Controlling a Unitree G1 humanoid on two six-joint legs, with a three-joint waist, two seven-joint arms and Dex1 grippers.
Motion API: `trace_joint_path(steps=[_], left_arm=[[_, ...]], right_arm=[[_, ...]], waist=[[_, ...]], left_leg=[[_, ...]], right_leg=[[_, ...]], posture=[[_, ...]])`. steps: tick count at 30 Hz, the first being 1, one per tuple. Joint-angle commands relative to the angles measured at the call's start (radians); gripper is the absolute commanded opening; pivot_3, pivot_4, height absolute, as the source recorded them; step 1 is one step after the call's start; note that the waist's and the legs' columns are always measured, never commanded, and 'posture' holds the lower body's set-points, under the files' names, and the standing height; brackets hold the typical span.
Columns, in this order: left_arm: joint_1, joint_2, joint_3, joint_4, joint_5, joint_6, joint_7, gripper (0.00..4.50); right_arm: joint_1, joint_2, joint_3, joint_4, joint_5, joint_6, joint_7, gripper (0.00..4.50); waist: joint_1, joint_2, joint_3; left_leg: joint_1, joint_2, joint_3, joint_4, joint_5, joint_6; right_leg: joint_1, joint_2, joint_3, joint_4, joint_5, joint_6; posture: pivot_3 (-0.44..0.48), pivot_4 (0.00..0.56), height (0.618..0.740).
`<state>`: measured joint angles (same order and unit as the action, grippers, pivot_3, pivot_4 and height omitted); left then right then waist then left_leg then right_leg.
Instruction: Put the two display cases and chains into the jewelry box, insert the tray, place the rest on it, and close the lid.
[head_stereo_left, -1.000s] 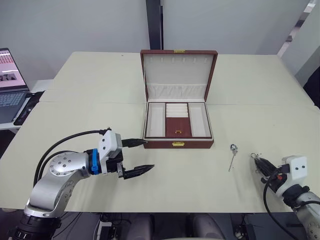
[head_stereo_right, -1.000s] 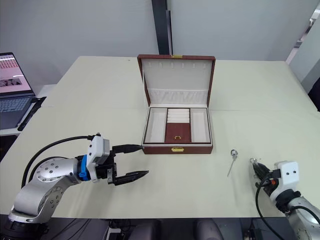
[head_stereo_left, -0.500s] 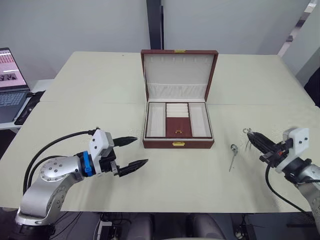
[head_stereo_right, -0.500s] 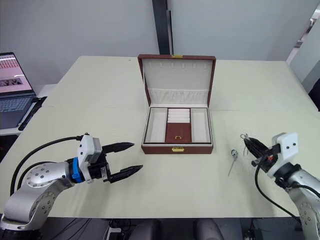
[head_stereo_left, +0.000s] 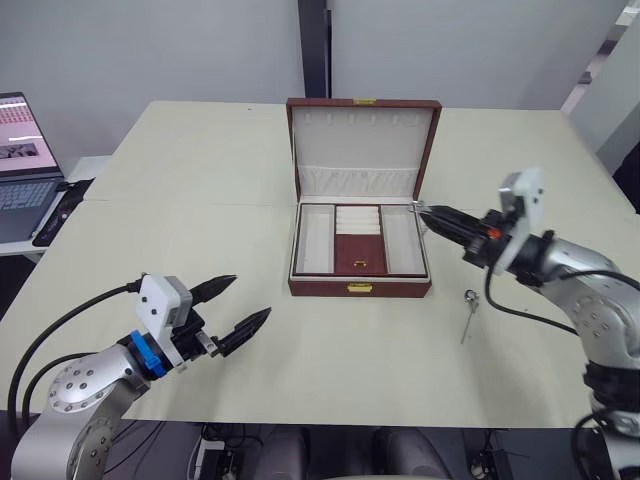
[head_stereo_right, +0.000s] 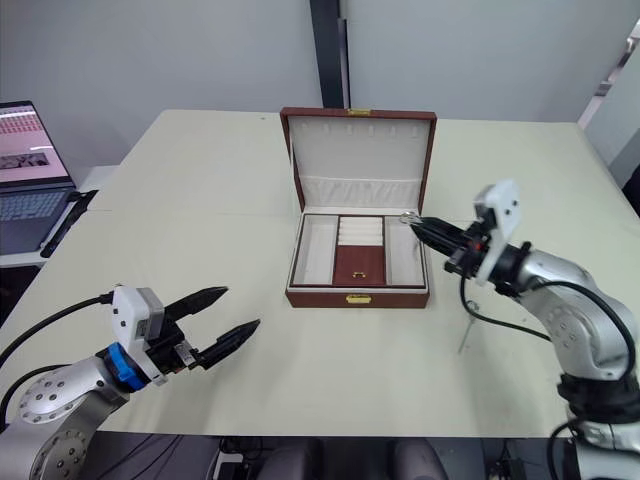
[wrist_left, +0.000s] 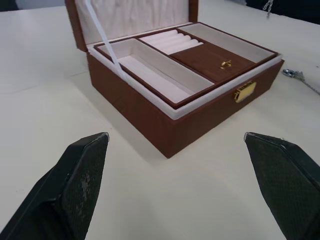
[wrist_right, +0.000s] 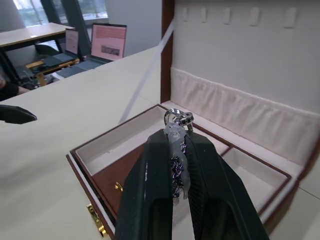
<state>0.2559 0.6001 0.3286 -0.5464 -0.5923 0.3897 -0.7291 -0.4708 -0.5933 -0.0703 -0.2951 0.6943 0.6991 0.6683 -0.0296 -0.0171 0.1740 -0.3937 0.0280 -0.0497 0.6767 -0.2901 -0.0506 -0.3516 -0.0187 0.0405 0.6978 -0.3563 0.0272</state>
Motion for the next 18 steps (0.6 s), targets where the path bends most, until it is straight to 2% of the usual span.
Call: trace_joint_path(steps=[1,11,18], left_arm=[[0.031,-0.025,0.03,-0.072,-0.022,0.001,0.048,4.5],[0.111,-0.08,0.043,-0.155,-0.024,0.003,0.139,4.5],[0.136,-0.103,0.038,-0.181,-0.023,-0.001,0.175,4.5]], right_arm=[[-0.098,0.061,0.09,0.054,-0.053,-0.037,0.027,0.13],[-0.257,0.243,0.238,0.223,-0.188,-0.12,0.069,0.13],[-0.302,0.314,0.303,0.328,-0.285,-0.189,0.094,0.13]], waist=[[-0.004,0.0,0.0],[-0.003,0.001,0.0],[-0.003,0.001,0.0]], left_leg=[[0.0,0.0,0.0,0.0,0.0,0.0],[-0.001,0.0,0.0,0.0,0.0,0.0],[-0.001,0.0,0.0,0.0,0.0,0.0]], right_leg=[[0.0,0.0,0.0,0.0,0.0,0.0],[-0.002,0.0,0.0,0.001,0.0,0.0],[-0.002,0.0,0.0,0.001,0.0,0.0]], posture=[[0.0,0.15,0.74],[0.0,0.15,0.74],[0.0,0.15,0.74]])
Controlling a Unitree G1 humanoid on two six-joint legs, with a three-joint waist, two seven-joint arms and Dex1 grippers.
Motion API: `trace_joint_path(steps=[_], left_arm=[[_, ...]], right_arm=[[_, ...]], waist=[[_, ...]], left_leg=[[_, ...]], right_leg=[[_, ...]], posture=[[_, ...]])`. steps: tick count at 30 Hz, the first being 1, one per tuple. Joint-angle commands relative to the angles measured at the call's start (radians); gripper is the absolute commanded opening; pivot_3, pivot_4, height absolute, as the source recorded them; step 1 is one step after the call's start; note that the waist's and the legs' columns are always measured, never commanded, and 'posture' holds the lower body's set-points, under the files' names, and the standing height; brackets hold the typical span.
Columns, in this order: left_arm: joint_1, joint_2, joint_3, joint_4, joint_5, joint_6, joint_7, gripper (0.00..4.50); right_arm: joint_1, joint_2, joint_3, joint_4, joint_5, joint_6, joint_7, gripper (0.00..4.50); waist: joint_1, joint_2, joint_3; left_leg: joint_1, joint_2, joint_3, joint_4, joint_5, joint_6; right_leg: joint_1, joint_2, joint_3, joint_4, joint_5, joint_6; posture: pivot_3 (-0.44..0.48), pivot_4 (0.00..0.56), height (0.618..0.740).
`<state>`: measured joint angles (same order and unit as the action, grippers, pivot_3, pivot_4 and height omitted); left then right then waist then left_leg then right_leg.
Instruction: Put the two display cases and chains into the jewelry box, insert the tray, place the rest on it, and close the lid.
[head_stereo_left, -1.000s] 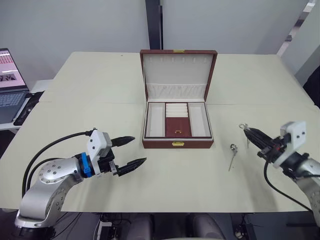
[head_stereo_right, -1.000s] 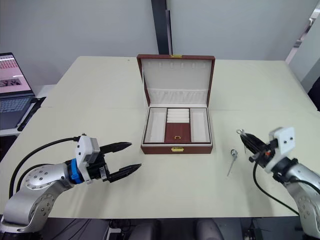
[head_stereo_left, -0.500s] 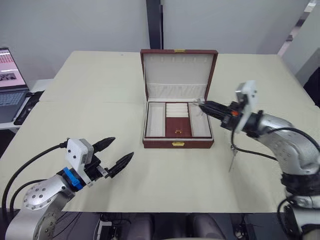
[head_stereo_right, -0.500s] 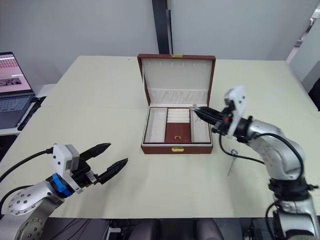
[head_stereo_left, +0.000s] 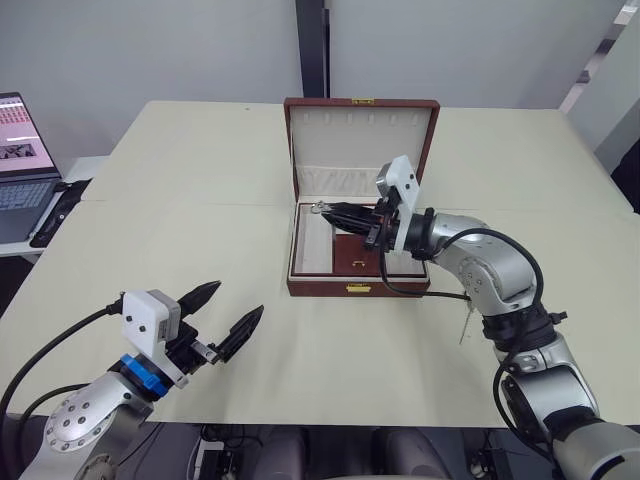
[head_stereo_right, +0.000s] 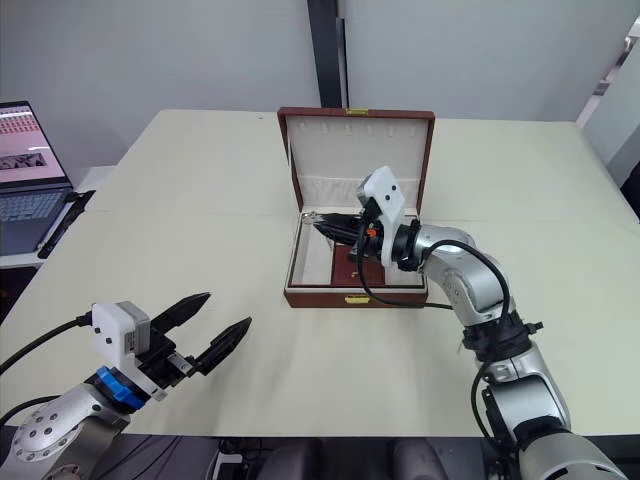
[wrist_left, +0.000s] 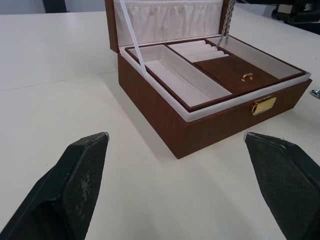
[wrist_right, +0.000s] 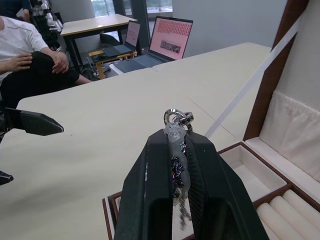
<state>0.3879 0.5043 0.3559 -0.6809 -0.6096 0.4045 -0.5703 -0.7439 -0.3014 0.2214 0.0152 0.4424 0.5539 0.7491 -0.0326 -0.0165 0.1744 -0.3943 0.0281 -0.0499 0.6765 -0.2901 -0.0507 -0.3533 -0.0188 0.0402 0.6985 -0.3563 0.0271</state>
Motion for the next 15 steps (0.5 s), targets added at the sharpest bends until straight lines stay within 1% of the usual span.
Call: trace_joint_path(steps=[1,9,15], left_arm=[[0.004,-0.009,0.009,-0.048,-0.006,-0.016,0.02,4.5],[0.01,-0.016,0.001,-0.059,-0.003,-0.018,0.039,4.5],[0.022,-0.023,-0.001,-0.066,0.0,-0.021,0.045,4.5]], right_arm=[[-0.031,0.028,0.012,0.025,-0.039,-0.048,0.017,0.13],[-0.045,0.094,0.029,0.091,-0.091,-0.09,0.038,0.13],[-0.038,0.119,0.026,0.151,-0.128,-0.12,0.048,0.13]], waist=[[0.0,0.0,0.0],[0.0,0.0,0.0],[-0.001,0.0,0.0]], left_leg=[[0.0,0.0,0.0,0.0,0.0,0.0],[0.0,0.0,0.0,0.0,0.0,0.0],[0.0,0.0,0.0,0.0,0.0,0.0]], right_leg=[[0.0,0.0,0.0,0.0,0.0,0.0],[0.0,0.0,0.0,0.0,0.0,0.0],[-0.001,0.0,0.0,0.0,0.0,0.0]], posture=[[0.0,0.15,0.74],[0.0,0.15,0.74],[0.0,0.15,0.74]])
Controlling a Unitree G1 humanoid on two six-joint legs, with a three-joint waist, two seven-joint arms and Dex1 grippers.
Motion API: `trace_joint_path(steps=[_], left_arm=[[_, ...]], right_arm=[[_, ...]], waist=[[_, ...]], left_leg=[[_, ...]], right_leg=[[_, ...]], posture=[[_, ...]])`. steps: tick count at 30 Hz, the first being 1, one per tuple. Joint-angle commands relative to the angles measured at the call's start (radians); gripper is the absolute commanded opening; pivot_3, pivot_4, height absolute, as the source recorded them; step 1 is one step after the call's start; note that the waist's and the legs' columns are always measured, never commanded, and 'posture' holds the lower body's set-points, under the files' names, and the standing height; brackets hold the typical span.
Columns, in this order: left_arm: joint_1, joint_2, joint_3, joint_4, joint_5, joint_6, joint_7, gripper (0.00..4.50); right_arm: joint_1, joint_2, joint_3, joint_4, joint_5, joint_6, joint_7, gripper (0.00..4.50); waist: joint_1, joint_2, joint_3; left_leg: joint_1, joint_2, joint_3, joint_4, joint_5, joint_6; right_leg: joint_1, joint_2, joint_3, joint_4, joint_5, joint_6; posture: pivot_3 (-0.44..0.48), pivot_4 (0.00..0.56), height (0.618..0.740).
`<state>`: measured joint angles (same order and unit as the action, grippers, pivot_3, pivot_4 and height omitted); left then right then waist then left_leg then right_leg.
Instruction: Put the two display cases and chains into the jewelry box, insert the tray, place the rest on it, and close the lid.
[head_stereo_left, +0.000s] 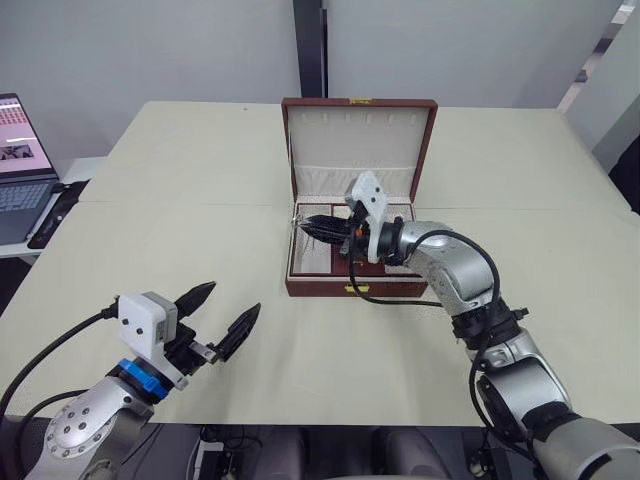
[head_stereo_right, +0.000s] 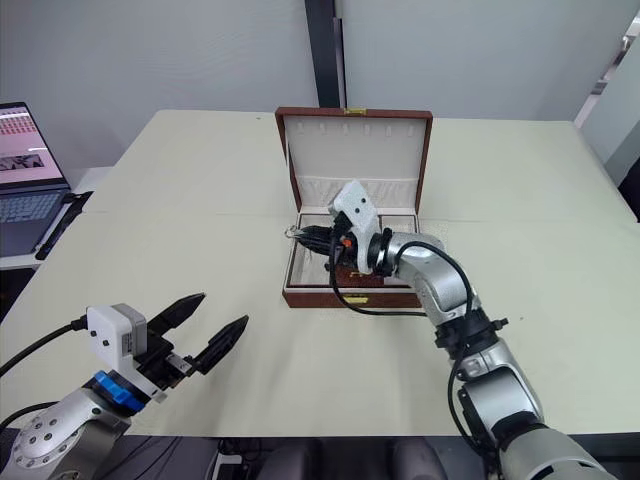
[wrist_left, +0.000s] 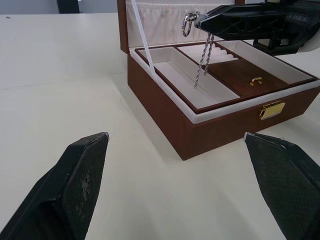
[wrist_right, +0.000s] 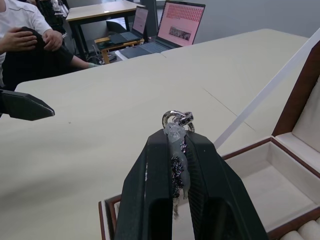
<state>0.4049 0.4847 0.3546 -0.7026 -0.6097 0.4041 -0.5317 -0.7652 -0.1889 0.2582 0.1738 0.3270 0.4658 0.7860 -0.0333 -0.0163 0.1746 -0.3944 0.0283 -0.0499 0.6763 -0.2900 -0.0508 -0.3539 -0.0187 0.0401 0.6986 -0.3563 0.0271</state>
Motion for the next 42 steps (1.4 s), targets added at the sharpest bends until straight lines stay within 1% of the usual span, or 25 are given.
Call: trace_joint_path(steps=[1,3,4,8,12,16,17,22,27,30,33,37,42], left_arm=[[0.006,-0.004,0.0,-0.044,0.001,-0.02,0.006,4.5],[0.008,-0.003,0.0,-0.044,0.001,-0.021,0.006,4.5],[0.008,-0.003,0.0,-0.043,0.001,-0.021,0.005,4.5],[0.006,-0.001,-0.001,-0.041,0.002,-0.022,0.002,4.5],[0.001,0.003,-0.001,-0.033,0.002,-0.022,-0.004,4.5],[-0.011,0.008,-0.001,-0.022,0.002,-0.021,-0.01,4.5],[-0.02,0.012,0.0,-0.015,0.0,-0.018,-0.013,4.5],[-0.079,0.054,0.02,0.037,-0.032,0.017,-0.038,4.5],[-0.143,0.139,0.063,0.138,-0.063,0.042,-0.108,4.5],[-0.185,0.2,0.09,0.223,-0.065,0.046,-0.164,4.5],[-0.246,0.274,0.113,0.347,-0.052,0.032,-0.241,4.5],[-0.307,0.338,0.121,0.472,-0.028,0.011,-0.313,4.5],[-0.374,0.411,0.147,0.631,0.008,-0.015,-0.388,4.5]], right_arm=[[-0.016,0.007,-0.012,-0.002,-0.015,-0.032,0.013,0.13],[-0.015,0.009,-0.012,0.007,-0.023,-0.035,0.017,0.84],[-0.014,0.011,-0.014,0.011,-0.026,-0.036,0.017,0.99],[-0.012,0.014,-0.025,0.014,-0.027,-0.03,0.022,2.0],[-0.008,0.009,-0.031,0.002,-0.025,-0.023,0.026,3.15],[-0.005,0.002,-0.041,-0.014,-0.017,-0.017,0.03,4.41],[-0.003,-0.007,-0.049,-0.024,-0.012,-0.014,0.034,4.47],[0.038,-0.098,-0.108,-0.102,0.03,0.004,0.09,4.47],[0.123,-0.246,-0.203,-0.182,0.09,0.009,0.171,4.47],[0.196,-0.352,-0.261,-0.229,0.123,0.019,0.227,4.47],[0.281,-0.454,-0.346,-0.258,0.159,0.027,0.258,4.47],[0.371,-0.537,-0.416,-0.279,0.172,0.02,0.268,4.47],[0.55,-0.636,-0.561,-0.256,0.174,-0.009,0.282,4.47]], waist=[[0.0,0.0,0.0],[0.0,0.0,0.0],[0.0,0.0,0.0],[0.0,0.0,0.0],[0.0,0.0,0.0],[0.0,0.0,0.0],[0.0,0.0,0.0],[0.004,0.0,0.0],[0.003,0.001,0.001],[0.002,0.001,0.002],[0.003,0.001,0.002],[0.0,0.002,0.003],[0.003,0.002,0.004]], left_leg=[[0.0,0.0,0.0,0.0,0.0,0.0],[0.0,0.0,0.0,0.0,0.0,0.0],[0.0,0.0,0.0,0.0,0.0,0.0],[0.0,0.0,0.0,0.0,0.0,0.0],[0.0,0.0,0.0,0.0,0.0,0.0],[0.0,0.0,0.0,0.0,0.0,0.0],[0.0,0.0,0.0,0.0,0.0,0.0],[-0.001,-0.001,0.0,0.0,0.0,0.0],[-0.001,0.0,-0.001,0.0,0.0,0.0],[-0.001,-0.001,0.0,0.0,0.0,0.0],[-0.001,0.0,0.0,0.0,0.0,0.0],[0.0,0.0,0.001,0.0,0.0,0.0],[-0.001,-0.001,0.0,-0.001,0.0,0.0]], right_leg=[[0.0,0.0,0.0,0.0,0.0,0.0],[0.0,0.0,0.0,0.0,0.0,0.0],[0.0,0.0,0.0,0.0,0.0,0.0],[0.0,0.0,0.0,0.0,0.0,0.0],[0.0,0.0,0.0,0.0,0.0,0.0],[0.0,0.0,0.0,0.0,0.0,0.0],[0.0,0.0,0.0,0.0,0.0,0.0],[0.0,0.0,0.0,0.0,0.0,0.0],[0.0,0.0,-0.001,-0.001,0.0,0.0],[0.0,0.0,-0.001,-0.001,0.0,0.0],[0.0,0.0,-0.001,-0.001,0.0,0.0],[0.0,0.0,0.0,-0.001,0.0,0.0],[0.0,0.0,0.0,-0.001,0.0,0.0]], posture=[[0.0,0.15,0.74],[0.0,0.15,0.74],[0.0,0.15,0.74],[0.0,0.15,0.74],[0.0,0.15,0.74],[0.0,0.15,0.74],[0.0,0.15,0.74],[0.0,0.15,0.74],[0.0,0.15,0.74],[0.0,0.15,0.74],[0.0,0.15,0.74],[0.0,0.15,0.74],[0.0,0.15,0.74]])
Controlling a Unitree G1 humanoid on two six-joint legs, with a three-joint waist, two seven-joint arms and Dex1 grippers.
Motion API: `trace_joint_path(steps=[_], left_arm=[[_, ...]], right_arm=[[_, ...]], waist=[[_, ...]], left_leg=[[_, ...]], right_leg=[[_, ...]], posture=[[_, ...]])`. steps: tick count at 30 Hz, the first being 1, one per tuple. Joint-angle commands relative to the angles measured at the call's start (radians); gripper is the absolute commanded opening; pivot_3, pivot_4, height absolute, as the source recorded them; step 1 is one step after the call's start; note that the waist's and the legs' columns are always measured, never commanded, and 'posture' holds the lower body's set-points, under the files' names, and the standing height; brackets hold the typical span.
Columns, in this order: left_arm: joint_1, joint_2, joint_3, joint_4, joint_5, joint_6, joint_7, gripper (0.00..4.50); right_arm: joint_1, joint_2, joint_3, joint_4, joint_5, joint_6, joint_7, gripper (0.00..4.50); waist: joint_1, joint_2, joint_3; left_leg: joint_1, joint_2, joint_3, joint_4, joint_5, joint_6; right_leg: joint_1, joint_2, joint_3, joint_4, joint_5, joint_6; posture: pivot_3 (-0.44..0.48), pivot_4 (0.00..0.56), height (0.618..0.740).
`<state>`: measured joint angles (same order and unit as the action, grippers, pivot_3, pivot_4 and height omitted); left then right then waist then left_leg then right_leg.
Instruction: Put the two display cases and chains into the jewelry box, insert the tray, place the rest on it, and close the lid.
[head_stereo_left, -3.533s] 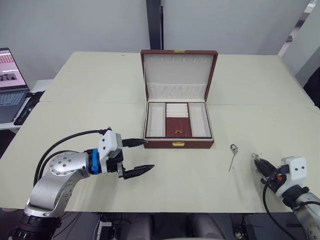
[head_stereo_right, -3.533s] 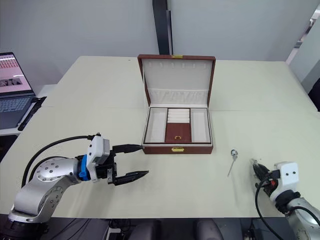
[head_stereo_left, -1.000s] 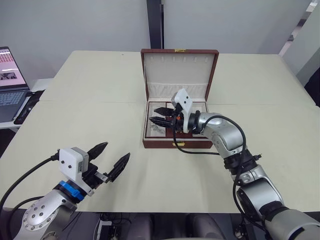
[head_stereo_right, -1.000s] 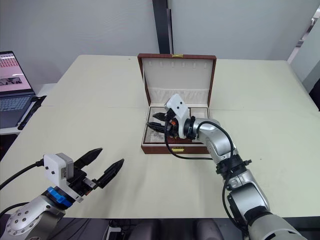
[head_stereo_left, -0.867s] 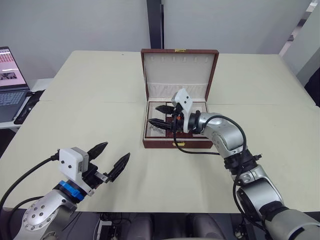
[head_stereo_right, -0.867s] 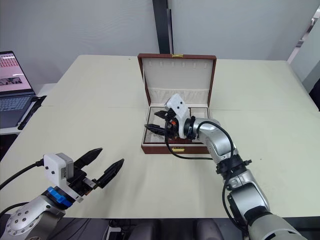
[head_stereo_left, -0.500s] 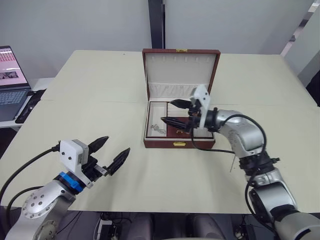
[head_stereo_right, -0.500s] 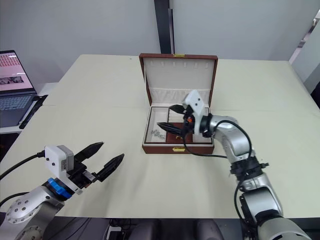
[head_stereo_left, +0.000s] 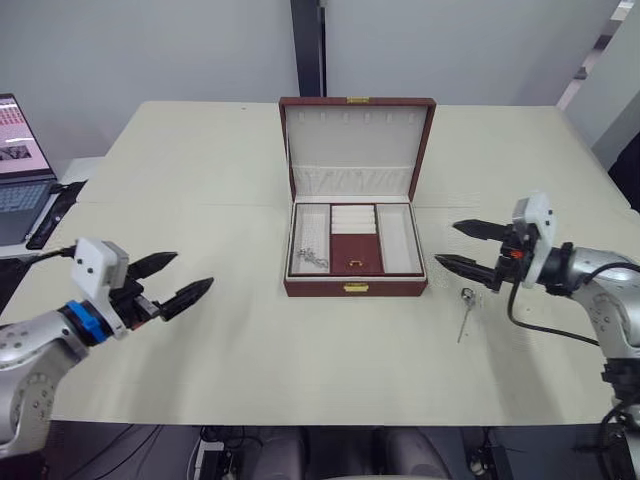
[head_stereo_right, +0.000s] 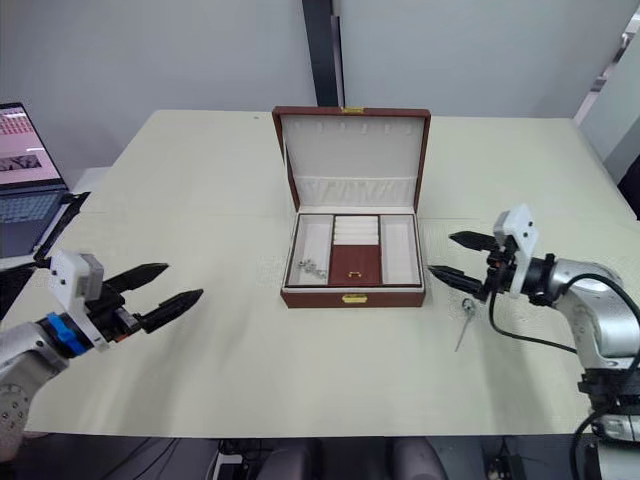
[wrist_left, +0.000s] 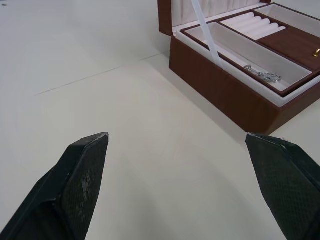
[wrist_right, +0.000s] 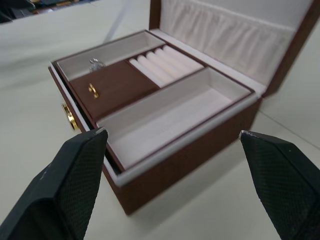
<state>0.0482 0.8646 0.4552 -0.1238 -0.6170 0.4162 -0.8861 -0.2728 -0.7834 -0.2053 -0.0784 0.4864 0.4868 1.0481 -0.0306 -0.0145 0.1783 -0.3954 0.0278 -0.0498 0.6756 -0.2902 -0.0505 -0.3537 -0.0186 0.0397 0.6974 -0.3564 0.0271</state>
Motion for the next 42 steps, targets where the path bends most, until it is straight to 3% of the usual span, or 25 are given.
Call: trace_joint_path(steps=[1,10,25,35,42], left_arm=[[-0.021,0.038,0.054,0.073,0.02,-0.032,-0.041,4.5],[-0.065,0.065,0.084,0.23,0.076,-0.096,-0.073,4.5],[-0.046,0.05,0.086,0.218,0.086,-0.092,-0.073,4.5],[-0.012,-0.029,-0.043,-0.041,0.049,-0.042,-0.08,4.5],[-0.04,-0.086,-0.277,-0.256,0.069,-0.03,-0.102,4.5]], right_arm=[[0.09,-0.053,-0.121,0.011,0.015,-0.041,0.025,4.47],[0.214,-0.078,-0.218,0.161,-0.027,-0.138,0.003,4.47],[0.209,-0.071,-0.197,0.207,-0.035,-0.181,-0.032,4.47],[0.351,0.077,-0.2,-0.102,0.021,-0.084,-0.208,4.47],[0.449,0.207,-0.149,-0.309,-0.002,-0.032,-0.389,4.47]], waist=[[0.001,0.0,0.0],[-0.003,0.0,0.001],[-0.002,0.0,0.002],[0.001,0.001,0.002],[0.002,0.001,0.002]], left_leg=[[0.0,0.0,0.0,0.0,0.0,0.0],[0.001,0.001,0.001,0.0,0.0,0.0],[0.001,0.0,0.001,0.0,0.0,0.0],[0.0,0.0,0.001,0.0,0.0,0.0],[0.0,0.0,0.001,0.0,0.0,0.0]], right_leg=[[0.0,0.0,0.0,0.0,0.0,0.0],[0.0,0.0,0.001,0.0,0.0,0.0],[0.0,0.0,0.001,0.0,0.0,0.0],[0.001,-0.001,0.001,0.0,0.0,0.0],[0.001,0.0,0.001,0.001,0.0,0.0]], posture=[[0.0,0.15,0.74],[0.0,0.15,0.74],[0.0,0.15,0.74],[0.0,0.15,0.74],[0.0,0.15,0.74]])
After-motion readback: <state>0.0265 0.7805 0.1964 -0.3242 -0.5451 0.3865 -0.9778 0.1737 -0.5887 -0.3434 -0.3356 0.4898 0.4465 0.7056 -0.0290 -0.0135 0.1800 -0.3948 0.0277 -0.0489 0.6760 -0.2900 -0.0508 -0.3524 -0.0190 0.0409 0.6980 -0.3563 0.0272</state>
